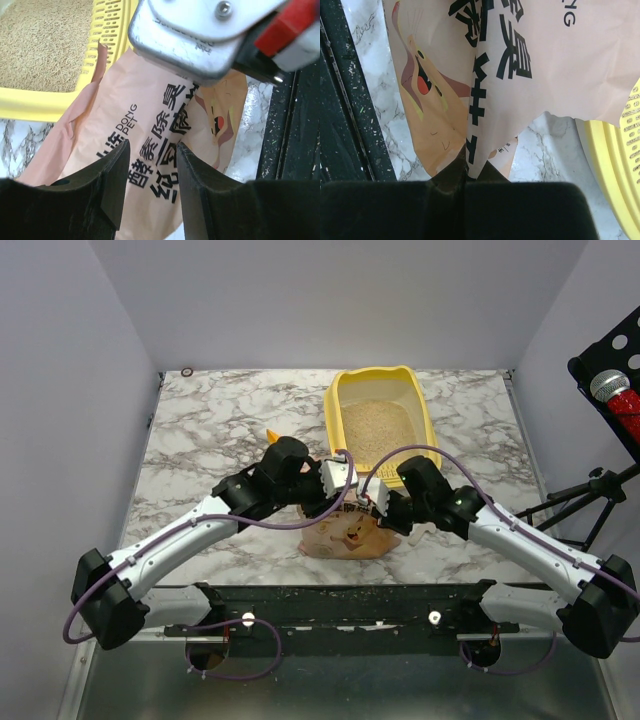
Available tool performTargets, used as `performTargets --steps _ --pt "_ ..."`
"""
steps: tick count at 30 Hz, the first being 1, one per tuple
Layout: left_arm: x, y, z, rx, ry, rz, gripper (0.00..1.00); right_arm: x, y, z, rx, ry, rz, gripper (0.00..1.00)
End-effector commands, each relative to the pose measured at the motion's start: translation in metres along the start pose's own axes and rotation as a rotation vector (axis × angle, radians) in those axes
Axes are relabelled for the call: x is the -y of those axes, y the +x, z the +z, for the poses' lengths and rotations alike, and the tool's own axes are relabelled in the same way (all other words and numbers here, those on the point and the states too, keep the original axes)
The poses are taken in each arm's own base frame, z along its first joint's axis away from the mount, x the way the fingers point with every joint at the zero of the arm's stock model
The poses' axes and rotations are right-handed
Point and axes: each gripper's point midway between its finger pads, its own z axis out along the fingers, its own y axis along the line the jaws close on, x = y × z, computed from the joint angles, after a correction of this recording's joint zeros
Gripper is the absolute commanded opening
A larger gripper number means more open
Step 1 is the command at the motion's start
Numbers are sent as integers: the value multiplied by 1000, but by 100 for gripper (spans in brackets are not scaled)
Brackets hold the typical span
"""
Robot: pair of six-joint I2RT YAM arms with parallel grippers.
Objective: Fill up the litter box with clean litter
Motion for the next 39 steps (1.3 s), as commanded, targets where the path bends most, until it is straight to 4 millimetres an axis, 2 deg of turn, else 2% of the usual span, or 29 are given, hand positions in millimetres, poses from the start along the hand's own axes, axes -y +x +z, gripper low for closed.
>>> performTargets --steps 1,7,12,17,25,32,35,36,39 --pt "4 -4 21 10 90 47 51 10 -28 -11 103 37 -35 0" --pt "18 3 37 6 216 36 51 9 -28 -15 111 50 -38 0" --pt "21 28 43 -66 278 -2 50 11 -27 -16 108 68 -23 0" --pt "25 62 39 -134 294 -56 45 19 -20 -18 79 121 -3 0" --pt "18 76 12 -137 240 -90 44 31 -25 -25 101 207 14 0" --pt "20 113 19 -263 248 -175 43 36 -37 -39 146 253 36 0" --pt "17 126 22 -293 242 -218 40 37 -38 -43 164 273 45 0" --pt "15 128 22 -299 234 -223 36 39 -38 -43 162 280 47 0" --pt "4 133 19 -309 186 -251 14 43 -35 -44 146 303 62 0"
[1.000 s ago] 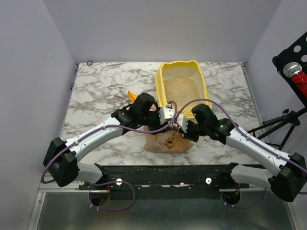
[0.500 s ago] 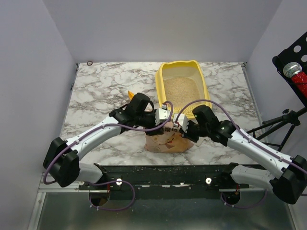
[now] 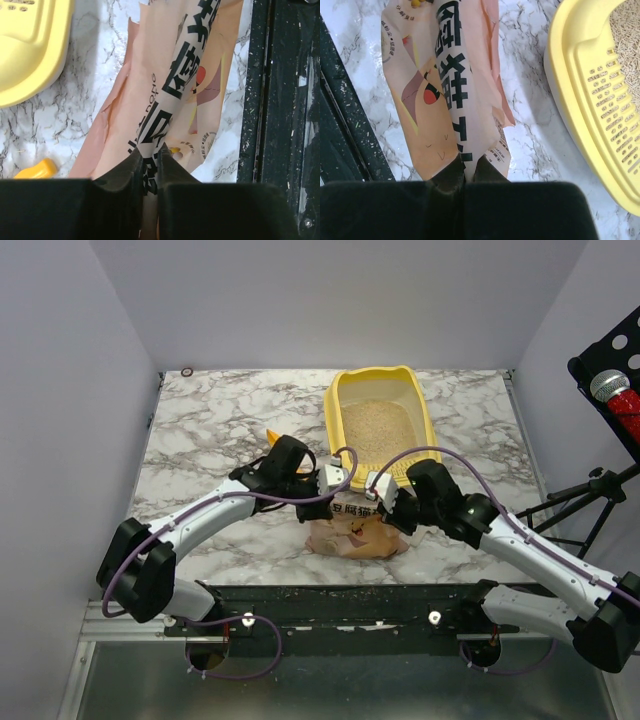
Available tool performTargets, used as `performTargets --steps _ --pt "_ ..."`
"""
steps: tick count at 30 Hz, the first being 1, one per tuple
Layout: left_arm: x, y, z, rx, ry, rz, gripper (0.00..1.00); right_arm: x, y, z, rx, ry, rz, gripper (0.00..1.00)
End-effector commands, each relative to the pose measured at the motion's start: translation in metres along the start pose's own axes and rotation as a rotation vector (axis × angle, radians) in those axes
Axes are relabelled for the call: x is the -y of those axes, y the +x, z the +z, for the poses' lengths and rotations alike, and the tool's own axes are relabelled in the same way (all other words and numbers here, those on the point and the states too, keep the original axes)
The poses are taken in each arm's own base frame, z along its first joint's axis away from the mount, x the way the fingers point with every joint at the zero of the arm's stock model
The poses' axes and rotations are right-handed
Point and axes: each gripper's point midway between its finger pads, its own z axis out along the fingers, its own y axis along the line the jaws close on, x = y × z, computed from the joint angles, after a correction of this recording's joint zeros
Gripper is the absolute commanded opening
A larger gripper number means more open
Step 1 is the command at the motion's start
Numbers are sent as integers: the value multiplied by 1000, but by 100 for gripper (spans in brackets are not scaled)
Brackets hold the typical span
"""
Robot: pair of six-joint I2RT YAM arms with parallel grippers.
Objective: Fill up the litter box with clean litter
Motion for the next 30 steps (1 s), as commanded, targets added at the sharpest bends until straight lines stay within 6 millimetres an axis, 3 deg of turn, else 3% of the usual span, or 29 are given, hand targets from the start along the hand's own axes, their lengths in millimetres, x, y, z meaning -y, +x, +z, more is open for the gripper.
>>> performTargets --steps 1,2,6,12,15,17,20,26,28,30 --pt "-12 60 -13 -182 -91 -153 6 35 -34 -20 113 178 -5 0" --pt "-15 60 -16 -183 -117 -155 0 35 -35 -21 117 181 -6 0" --pt "-32 59 -35 -205 -272 -177 0 36 -37 -20 121 184 3 0" --pt "-60 18 -105 -100 -637 -106 0 30 -59 -19 220 137 1 0" --pt "-60 -6 -141 -16 -755 -57 0 23 -72 -14 265 81 -1 0" --pt "-52 -15 -151 18 -761 -49 0 21 -78 -12 289 57 5 0" --pt "-46 -6 -147 9 -740 -78 0 20 -74 2 264 30 20 0" --pt "-40 43 -111 -51 -694 -245 0 19 -43 38 138 -2 76 0" --pt "-42 51 -108 -56 -712 -273 0 17 -37 45 121 -9 97 0" --pt "-42 47 -111 -50 -722 -266 0 17 -34 48 123 -3 108 1"
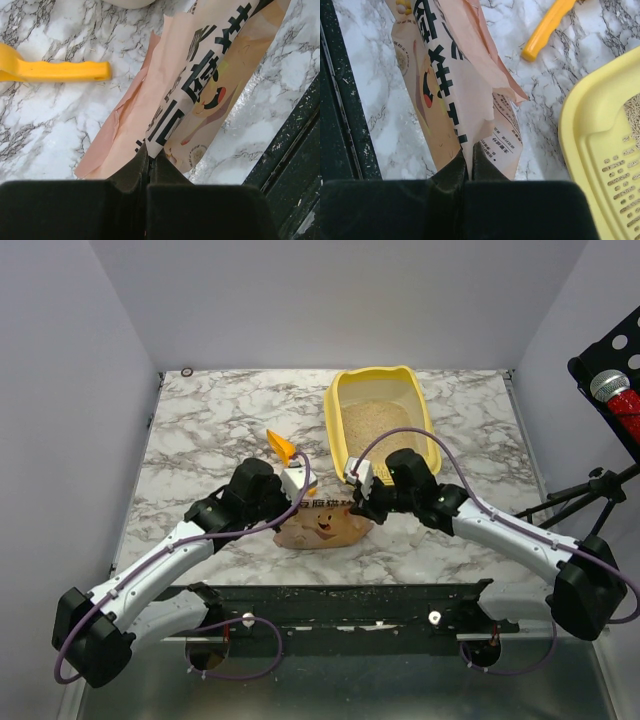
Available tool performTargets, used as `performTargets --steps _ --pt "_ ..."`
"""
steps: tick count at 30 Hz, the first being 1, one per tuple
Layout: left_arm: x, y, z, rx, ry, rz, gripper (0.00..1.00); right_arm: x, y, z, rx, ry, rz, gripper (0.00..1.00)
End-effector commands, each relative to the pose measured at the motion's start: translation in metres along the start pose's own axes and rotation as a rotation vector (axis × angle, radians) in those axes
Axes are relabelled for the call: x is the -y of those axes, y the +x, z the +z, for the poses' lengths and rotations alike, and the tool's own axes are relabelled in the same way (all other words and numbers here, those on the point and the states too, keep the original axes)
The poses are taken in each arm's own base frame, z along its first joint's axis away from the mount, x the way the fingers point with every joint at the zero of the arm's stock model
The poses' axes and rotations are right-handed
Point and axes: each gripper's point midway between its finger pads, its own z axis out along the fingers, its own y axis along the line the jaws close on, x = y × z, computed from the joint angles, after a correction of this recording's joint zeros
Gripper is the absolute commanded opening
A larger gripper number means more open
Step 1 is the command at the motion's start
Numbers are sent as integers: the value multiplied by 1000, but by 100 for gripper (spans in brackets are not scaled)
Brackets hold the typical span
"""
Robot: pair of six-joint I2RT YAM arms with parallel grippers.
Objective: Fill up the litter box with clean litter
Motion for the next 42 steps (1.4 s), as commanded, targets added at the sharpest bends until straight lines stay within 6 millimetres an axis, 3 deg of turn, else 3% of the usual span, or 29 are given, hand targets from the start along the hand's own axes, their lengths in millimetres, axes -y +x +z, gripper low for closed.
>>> performTargets --steps 1,4,7,9,12,14,17,19,23,32,36,42 --pt "-44 8 -16 -33 -249 -66 0 17 17 -7 -50 94 50 2" --pt "-41 -6 -20 36 -232 -47 0 21 7 -16 -21 134 55 9" --pt "-39 -11 -20 62 -224 -64 0 28 -8 -30 25 203 97 25" --pt "-35 -9 -17 65 -209 -84 0 34 -21 -47 70 271 134 35" --pt "-34 -8 -17 74 -214 -89 0 44 -47 -82 183 392 183 38" --pt "-36 -10 -18 86 -227 -95 0 56 -51 -105 223 514 297 52" --pt "-36 -10 -18 88 -229 -100 0 64 -37 -121 185 626 428 58" --pt "-35 -10 -16 84 -225 -102 0 66 -19 -120 121 672 515 59" --pt "-35 -9 -13 68 -227 -118 0 76 35 -127 -9 869 718 61" --pt "-28 -14 -13 90 -209 -123 0 72 136 -131 -61 977 1265 57" --pt "-27 -14 -15 103 -212 -118 0 66 161 -128 -51 999 1412 53" --pt "-26 -15 -16 107 -213 -116 0 58 182 -126 -55 1039 1483 52"
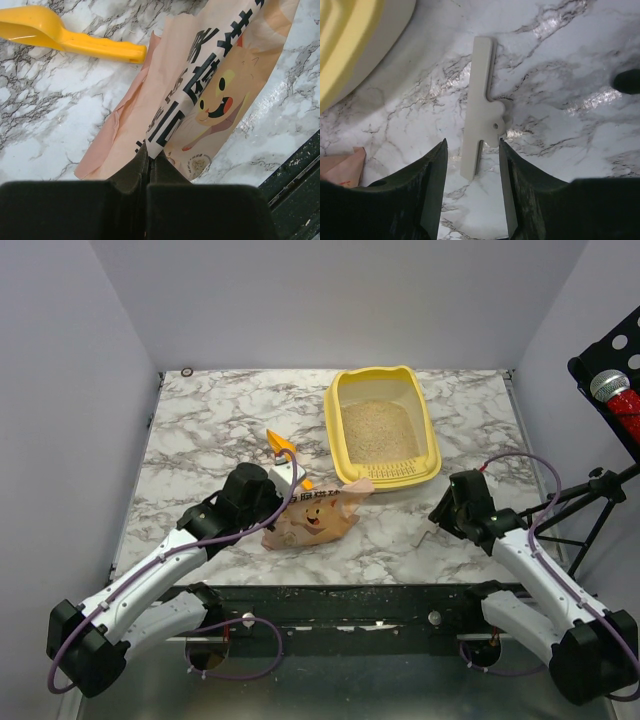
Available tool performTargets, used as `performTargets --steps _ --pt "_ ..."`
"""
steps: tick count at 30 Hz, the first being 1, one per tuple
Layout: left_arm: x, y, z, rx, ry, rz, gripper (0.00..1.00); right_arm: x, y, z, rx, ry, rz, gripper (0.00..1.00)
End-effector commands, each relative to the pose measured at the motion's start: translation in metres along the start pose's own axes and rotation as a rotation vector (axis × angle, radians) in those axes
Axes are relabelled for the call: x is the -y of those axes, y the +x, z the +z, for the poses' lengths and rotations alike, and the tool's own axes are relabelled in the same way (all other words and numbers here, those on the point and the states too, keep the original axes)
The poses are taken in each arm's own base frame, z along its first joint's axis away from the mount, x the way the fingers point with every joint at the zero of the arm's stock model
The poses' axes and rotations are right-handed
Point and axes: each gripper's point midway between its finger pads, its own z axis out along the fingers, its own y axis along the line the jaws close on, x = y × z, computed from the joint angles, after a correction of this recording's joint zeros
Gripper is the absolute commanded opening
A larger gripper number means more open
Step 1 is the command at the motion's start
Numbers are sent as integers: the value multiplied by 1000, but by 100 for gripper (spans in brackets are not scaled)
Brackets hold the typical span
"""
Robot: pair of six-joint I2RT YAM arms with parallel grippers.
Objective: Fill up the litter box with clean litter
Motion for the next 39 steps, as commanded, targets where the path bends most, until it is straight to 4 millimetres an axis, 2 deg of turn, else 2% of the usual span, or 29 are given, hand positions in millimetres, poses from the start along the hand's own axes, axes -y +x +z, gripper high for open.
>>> performTargets --steps 1,12,29,33,36,39 --pt "-6 -26 -4 111 -39 -6 0 7 10 3 -12 14 109 53" --pt "-3 -25 -2 103 -27 -1 0 18 18 19 -15 54 158 49" --pt "0 -22 3 81 -13 5 0 19 20 38 -18 64 181 46" --pt "0 -21 5 73 -14 4 0 19 23 45 -31 64 183 43" --pt "-1 -20 6 68 -16 3 0 19 23 48 -34 68 183 36" --pt "-1 -19 7 61 -17 3 0 20 21 49 -24 72 184 12"
